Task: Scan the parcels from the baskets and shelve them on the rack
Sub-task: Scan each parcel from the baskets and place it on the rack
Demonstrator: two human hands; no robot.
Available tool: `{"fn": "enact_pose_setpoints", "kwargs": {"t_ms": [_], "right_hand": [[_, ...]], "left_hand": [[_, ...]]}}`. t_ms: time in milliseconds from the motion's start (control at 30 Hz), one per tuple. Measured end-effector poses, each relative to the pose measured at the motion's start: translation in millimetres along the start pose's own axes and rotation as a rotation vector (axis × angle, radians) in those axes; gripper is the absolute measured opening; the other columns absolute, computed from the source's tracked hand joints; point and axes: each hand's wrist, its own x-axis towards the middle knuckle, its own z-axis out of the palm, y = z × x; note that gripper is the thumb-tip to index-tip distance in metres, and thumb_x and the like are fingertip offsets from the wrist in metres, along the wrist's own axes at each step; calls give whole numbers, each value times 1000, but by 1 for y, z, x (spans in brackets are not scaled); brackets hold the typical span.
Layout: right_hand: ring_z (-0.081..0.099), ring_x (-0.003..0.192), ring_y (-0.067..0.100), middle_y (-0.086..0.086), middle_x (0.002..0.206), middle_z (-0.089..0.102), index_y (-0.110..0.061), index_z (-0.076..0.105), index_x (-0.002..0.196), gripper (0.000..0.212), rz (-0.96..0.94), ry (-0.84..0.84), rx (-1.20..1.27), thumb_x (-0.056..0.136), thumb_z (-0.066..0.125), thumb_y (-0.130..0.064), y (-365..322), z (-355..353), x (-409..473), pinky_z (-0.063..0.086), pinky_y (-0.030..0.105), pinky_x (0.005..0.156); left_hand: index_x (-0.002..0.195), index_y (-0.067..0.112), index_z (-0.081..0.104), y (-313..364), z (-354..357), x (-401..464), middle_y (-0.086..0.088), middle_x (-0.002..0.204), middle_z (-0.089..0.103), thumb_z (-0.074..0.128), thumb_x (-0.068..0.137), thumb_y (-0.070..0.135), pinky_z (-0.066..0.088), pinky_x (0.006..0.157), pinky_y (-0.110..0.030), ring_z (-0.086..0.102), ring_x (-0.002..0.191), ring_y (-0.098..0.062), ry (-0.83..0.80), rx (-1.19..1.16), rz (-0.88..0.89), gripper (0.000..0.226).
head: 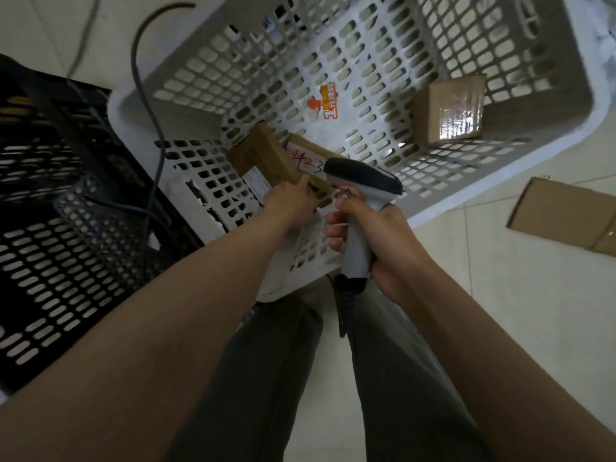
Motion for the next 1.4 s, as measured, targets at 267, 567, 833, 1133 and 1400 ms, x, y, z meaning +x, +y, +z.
{"fn": "enact_pose_setpoints", "kwargs": {"t_ms": [267,567,833,1133,1400], "right_hand": [[57,78,28,19,88,62,-4,65,97,6,-1,-22,33,99,59,-5,1,15,-34,52,33,67],[54,65,19,16,83,58,1,62,100,10,-82,10,48,100,56,-8,-28,31,-125,49,26,58],[55,64,18,17,86,60,-4,62,95,5,-254,-51,3,99,58,-4,-70,64,-274,48,26,60],[61,64,18,10,79,69,-7,69,93,5,-423,-194,-156,95,65,-7,-85,151,-450,54,32,61],[57,60,15,8,75,65,-10,69,94,2,-558,-475,-612,92,69,-9,-86,227,-553,51,30,56]], "left_hand": [[135,19,35,-10,-19,-36,-22,124,54,46,102,35,45,84,-41,56,108,-38,100,-283,-81,38],[105,14,35,-23,-72,-166,-15,105,46,47,100,14,35,68,-36,47,86,-28,287,-574,-22,14],[100,17,39,-49,-151,-339,-11,108,48,55,95,7,38,78,-32,45,97,-22,384,-809,36,19],[158,35,13,-137,-230,-549,-8,150,44,61,98,11,37,114,-42,46,134,-25,524,-1056,79,80],[138,13,47,-216,-254,-694,5,110,55,65,97,23,40,73,-20,54,106,-15,810,-1189,-182,46]]}}
